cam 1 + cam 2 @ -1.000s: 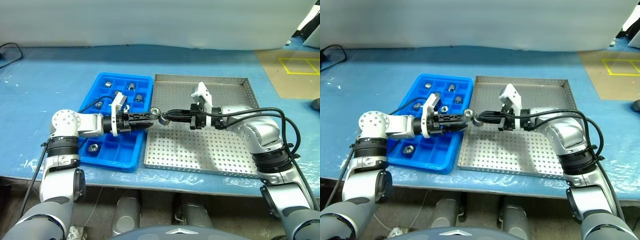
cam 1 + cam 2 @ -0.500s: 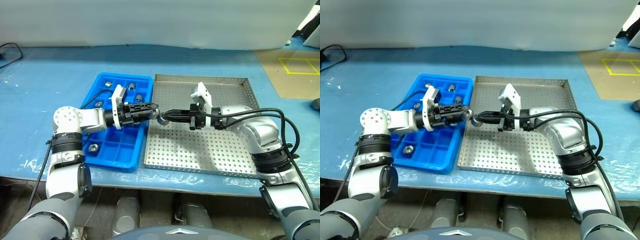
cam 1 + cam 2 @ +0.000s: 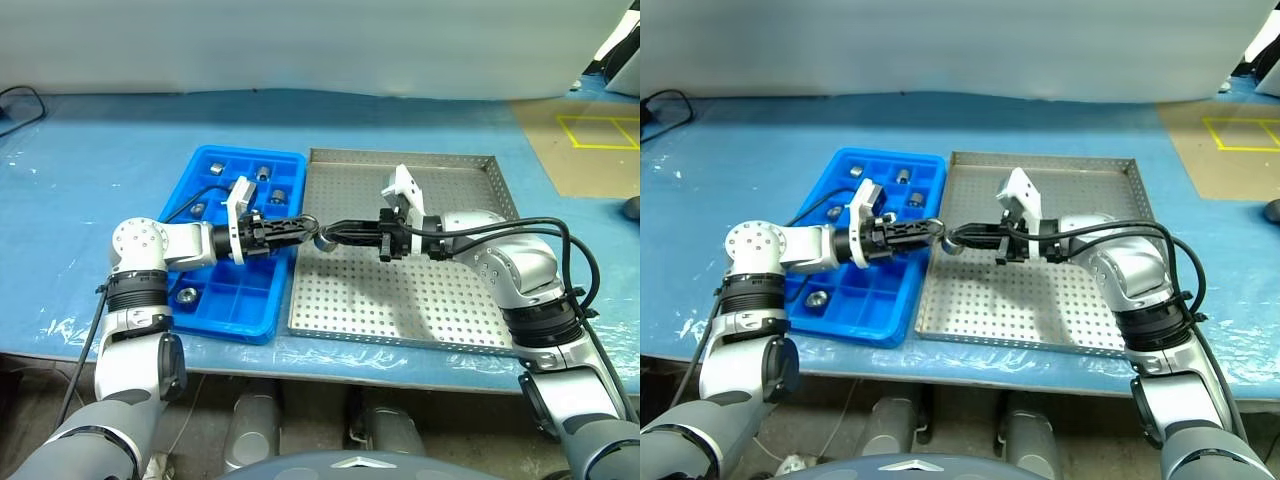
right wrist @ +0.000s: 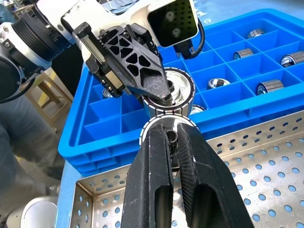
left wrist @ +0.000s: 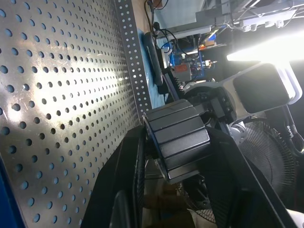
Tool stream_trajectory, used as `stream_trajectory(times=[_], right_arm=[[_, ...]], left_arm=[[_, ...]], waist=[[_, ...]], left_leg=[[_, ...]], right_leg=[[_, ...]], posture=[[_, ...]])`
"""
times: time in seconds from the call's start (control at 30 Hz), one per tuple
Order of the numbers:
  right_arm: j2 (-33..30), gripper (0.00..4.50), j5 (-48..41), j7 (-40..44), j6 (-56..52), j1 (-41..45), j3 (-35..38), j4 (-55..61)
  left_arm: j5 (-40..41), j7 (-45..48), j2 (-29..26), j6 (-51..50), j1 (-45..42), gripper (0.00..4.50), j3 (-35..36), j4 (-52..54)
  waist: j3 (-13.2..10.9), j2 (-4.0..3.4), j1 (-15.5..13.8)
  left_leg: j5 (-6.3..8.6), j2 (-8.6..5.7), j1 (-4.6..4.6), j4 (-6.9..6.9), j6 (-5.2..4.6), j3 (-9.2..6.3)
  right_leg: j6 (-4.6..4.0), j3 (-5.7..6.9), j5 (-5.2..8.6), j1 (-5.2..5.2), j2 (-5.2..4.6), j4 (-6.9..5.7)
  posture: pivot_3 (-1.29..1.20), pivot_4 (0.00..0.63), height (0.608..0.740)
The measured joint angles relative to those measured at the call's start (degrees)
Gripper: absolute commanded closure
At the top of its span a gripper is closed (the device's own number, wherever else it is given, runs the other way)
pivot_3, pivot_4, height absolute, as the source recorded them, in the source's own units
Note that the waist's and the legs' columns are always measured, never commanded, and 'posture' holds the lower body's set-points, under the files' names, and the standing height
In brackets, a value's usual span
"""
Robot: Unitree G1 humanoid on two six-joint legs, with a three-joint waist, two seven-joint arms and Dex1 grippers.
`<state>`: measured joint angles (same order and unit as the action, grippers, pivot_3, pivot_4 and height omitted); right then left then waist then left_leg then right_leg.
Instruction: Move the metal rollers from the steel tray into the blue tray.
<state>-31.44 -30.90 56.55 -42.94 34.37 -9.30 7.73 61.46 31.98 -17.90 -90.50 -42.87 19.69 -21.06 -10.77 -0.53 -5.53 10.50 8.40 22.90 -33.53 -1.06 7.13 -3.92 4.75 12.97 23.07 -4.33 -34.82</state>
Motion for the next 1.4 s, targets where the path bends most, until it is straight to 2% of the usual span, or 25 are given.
stream_trajectory(times=[0.3,0.47,0.9,1.4], right_arm=[[-0.4,4.5,1.1,0.1,1.5,-0.5,-0.5,0.4],[-3.1,4.5,5.7,1.5,10.0,-2.7,-3.2,0.9],[-6.0,4.5,5.2,1.3,14.2,-10.8,-1.0,3.3],[-6.0,4.5,5.2,3.1,22.3,-11.2,-1.7,-1.8]], left_arm=[[-0.7,0.0,0.2,0.8,-0.1,3.13,0.0,0.3],[-1.8,-0.3,0.6,0.9,-0.4,3.13,-1.5,0.3],[-2.2,-2.8,4.0,0.9,0.0,3.13,-2.9,0.4],[-2.0,-4.6,4.9,1.5,0.0,3.13,-2.9,0.9]], waist=[[0.0,0.0,0.0],[0.0,0.0,-0.1],[0.0,0.0,-0.3],[0.0,0.0,-0.1]], left_leg=[[0.01,0.0,0.0,-0.01,-0.01,0.0],[0.01,-0.01,0.03,-0.02,-0.02,0.0],[0.11,0.01,0.06,-0.18,-0.18,-0.01],[0.19,0.03,0.16,-0.43,-0.32,0.0]], right_leg=[[0.0,0.0,0.0,0.0,0.0,0.0],[0.0,0.0,0.0,0.0,0.0,0.01],[0.01,0.0,0.0,-0.02,-0.01,-0.01],[0.01,0.01,-0.01,-0.03,-0.01,-0.03]], posture=[[0.03,0.15,0.74],[0.04,0.15,0.74],[0.05,0.15,0.74],[0.05,0.15,0.74]])
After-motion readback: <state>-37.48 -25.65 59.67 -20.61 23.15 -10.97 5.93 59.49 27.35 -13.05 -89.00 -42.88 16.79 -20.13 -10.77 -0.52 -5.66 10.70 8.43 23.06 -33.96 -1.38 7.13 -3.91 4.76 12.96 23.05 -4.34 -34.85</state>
